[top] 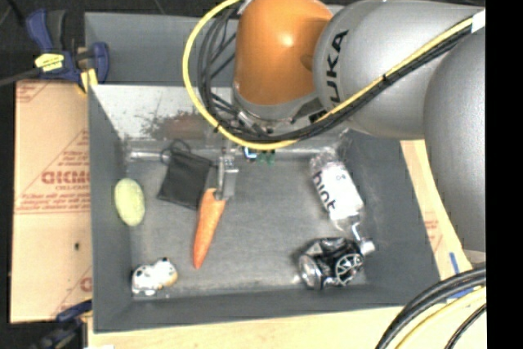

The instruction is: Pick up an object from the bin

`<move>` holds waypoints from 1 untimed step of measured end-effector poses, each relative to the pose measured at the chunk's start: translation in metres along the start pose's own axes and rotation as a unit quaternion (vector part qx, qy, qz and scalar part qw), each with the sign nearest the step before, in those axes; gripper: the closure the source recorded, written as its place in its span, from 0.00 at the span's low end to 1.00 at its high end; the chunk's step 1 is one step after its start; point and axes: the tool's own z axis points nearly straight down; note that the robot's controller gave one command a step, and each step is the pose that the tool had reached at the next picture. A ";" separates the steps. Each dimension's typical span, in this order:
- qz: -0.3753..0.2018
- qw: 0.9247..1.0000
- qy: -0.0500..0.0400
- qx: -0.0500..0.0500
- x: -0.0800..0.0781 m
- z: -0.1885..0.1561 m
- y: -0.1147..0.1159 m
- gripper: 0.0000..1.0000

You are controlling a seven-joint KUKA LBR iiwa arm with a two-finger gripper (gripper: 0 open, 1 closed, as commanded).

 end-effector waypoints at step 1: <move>0.001 1.000 -0.004 -0.001 -0.002 -0.005 -0.001 0.00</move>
Offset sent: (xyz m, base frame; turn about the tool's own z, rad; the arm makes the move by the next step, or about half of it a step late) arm -0.0312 -0.0141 -0.1375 -0.5006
